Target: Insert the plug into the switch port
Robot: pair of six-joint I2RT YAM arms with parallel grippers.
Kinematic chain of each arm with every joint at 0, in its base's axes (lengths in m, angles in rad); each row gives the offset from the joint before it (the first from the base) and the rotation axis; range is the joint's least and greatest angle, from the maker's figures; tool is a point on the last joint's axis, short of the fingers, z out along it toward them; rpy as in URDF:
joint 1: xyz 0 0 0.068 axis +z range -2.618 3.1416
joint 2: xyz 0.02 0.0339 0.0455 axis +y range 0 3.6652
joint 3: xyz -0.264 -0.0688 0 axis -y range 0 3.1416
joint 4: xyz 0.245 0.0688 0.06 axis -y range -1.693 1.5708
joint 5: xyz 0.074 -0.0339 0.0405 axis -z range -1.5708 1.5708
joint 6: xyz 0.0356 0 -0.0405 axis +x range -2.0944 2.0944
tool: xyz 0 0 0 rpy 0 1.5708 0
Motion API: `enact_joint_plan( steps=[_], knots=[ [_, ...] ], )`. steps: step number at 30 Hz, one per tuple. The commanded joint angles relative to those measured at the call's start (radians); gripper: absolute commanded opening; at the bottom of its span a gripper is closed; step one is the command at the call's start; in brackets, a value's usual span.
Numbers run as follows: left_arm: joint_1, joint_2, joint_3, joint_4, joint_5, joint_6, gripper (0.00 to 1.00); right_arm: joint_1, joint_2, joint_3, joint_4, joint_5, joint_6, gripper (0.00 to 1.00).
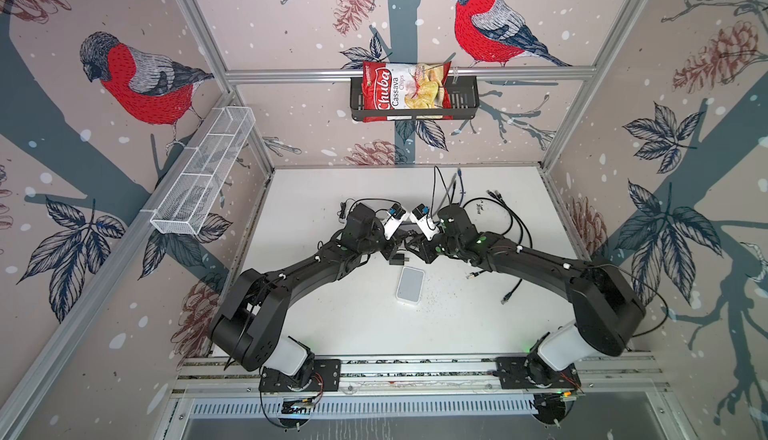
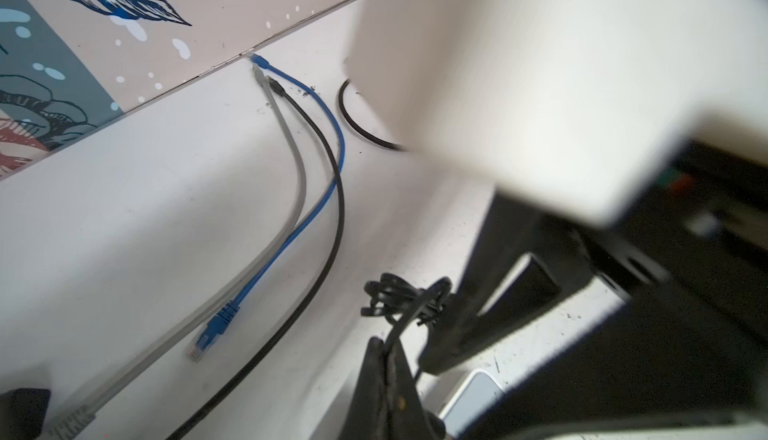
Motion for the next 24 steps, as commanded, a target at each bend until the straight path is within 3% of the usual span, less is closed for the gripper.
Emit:
enact_joint_plan(
  steps=[1, 15, 24],
  knots=[
    [0.0, -0.018, -0.019, 0.065, 0.036, 0.008, 0.0, -0.013, 0.016, 0.022, 0.072, -0.059, 0.037, 0.28],
    [0.0, -0.018, -0.025, 0.112, 0.031, -0.009, 0.0, -0.026, 0.085, 0.057, 0.073, -0.136, 0.067, 0.24],
    [0.0, -0.015, -0.032, 0.12, 0.047, -0.011, 0.0, -0.034, 0.092, 0.058, 0.087, -0.121, 0.073, 0.21]
  ],
)
